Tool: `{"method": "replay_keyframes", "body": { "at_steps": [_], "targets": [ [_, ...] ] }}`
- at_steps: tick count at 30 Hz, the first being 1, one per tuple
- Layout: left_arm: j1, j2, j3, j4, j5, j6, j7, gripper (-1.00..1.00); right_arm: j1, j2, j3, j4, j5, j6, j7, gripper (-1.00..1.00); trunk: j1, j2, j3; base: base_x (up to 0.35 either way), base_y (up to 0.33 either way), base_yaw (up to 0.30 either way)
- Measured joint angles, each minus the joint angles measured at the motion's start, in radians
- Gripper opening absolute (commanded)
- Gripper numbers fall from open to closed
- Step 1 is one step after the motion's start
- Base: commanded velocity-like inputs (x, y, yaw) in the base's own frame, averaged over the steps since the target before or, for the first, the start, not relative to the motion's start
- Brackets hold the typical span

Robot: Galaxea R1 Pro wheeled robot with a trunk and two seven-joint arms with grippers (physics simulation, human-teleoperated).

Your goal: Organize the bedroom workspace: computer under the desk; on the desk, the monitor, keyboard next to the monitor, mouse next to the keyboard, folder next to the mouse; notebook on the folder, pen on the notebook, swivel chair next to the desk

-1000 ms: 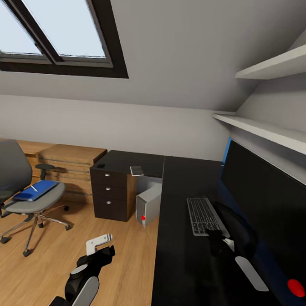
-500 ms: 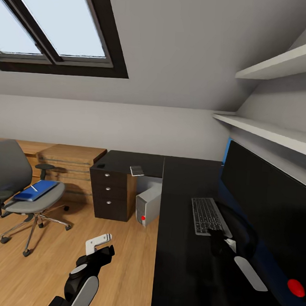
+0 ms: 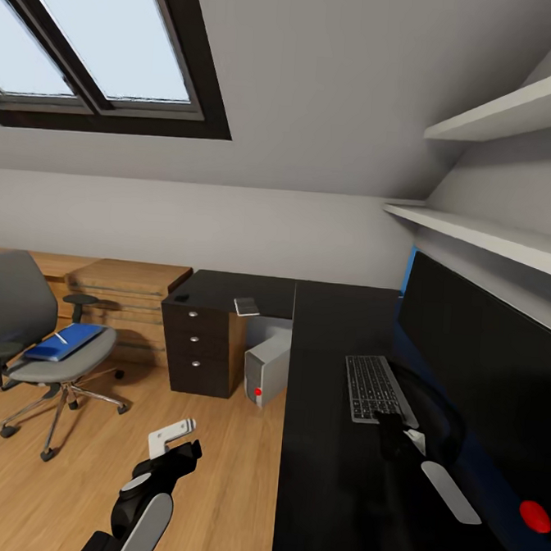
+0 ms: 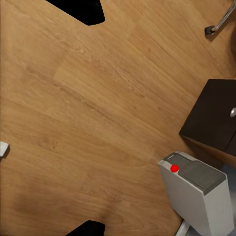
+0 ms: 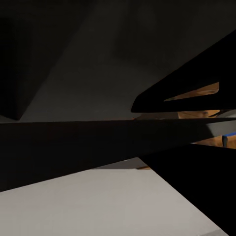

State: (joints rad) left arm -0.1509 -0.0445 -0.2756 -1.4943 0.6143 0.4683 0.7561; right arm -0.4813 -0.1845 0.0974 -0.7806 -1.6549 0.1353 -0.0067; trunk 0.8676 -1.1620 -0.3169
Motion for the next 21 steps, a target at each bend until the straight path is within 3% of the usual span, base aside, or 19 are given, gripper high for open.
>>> {"method": "replay_keyframes", "body": {
  "at_steps": [10, 21],
  "targets": [
    [0.000, 0.001, -0.002, 0.002, 0.000, -0.001, -0.002, 1.00, 0.000, 0.000, 0.000, -0.001, 0.001, 0.000, 0.001, -1.00, 0.004, -0.007, -0.003, -0.001, 0.001, 0.000],
    [0.000, 0.001, -0.003, 0.003, 0.001, -0.002, -0.003, 1.00, 0.000, 0.000, 0.000, -0.001, 0.001, 0.000, 0.001, -1.00, 0.004, -0.007, -0.003, -0.088, 0.081, 0.000]
  ]
}}
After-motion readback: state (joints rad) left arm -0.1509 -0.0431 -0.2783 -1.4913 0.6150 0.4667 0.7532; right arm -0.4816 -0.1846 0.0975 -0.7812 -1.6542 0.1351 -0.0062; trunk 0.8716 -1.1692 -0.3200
